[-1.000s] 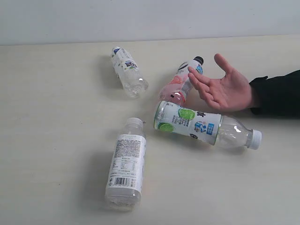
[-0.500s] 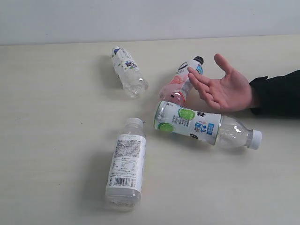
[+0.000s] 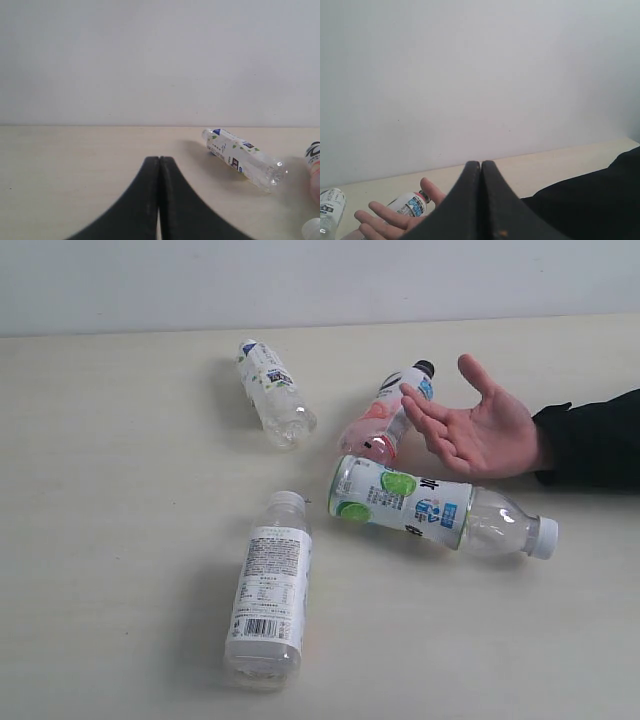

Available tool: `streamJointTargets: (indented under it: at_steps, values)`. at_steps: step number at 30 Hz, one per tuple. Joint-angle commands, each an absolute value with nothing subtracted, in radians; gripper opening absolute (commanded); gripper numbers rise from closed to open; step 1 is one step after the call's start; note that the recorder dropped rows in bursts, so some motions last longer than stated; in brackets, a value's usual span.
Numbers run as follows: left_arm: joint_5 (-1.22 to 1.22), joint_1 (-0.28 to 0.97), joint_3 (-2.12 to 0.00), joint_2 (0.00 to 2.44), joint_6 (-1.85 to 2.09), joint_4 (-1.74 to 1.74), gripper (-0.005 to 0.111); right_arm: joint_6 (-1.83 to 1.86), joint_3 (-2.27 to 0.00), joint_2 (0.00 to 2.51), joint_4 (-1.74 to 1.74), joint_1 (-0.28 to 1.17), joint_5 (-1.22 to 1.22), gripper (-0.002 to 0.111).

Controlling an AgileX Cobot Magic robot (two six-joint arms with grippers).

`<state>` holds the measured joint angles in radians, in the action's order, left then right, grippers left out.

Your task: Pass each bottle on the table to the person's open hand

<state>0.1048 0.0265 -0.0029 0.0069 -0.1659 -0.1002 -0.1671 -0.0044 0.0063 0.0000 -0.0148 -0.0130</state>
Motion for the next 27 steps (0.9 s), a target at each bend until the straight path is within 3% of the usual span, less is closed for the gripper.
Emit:
streamJointTargets:
  at_steps: [1, 15, 20, 27]
  values:
    - [0.103, 0.031, 0.0, 0.0, -0.16, -0.092, 0.0, -0.157, 0.0, 0.0, -0.007, -0.012, 0.035, 0.0]
    - [0.103, 0.031, 0.0, 0.0, -0.16, -0.092, 0.0, -0.172, 0.0, 0.0, 0.007, -0.012, 0.307, 0.0]
    - [0.103, 0.031, 0.0, 0.0, -0.16, -0.092, 0.0, -0.338, 0.0, 0.0, 0.104, -0.012, 0.46, 0.0]
    - [0.103, 0.031, 0.0, 0.0, -0.16, -0.092, 0.0, -0.393, -0.162, 0.133, 0.167, -0.012, 0.38, 0.0]
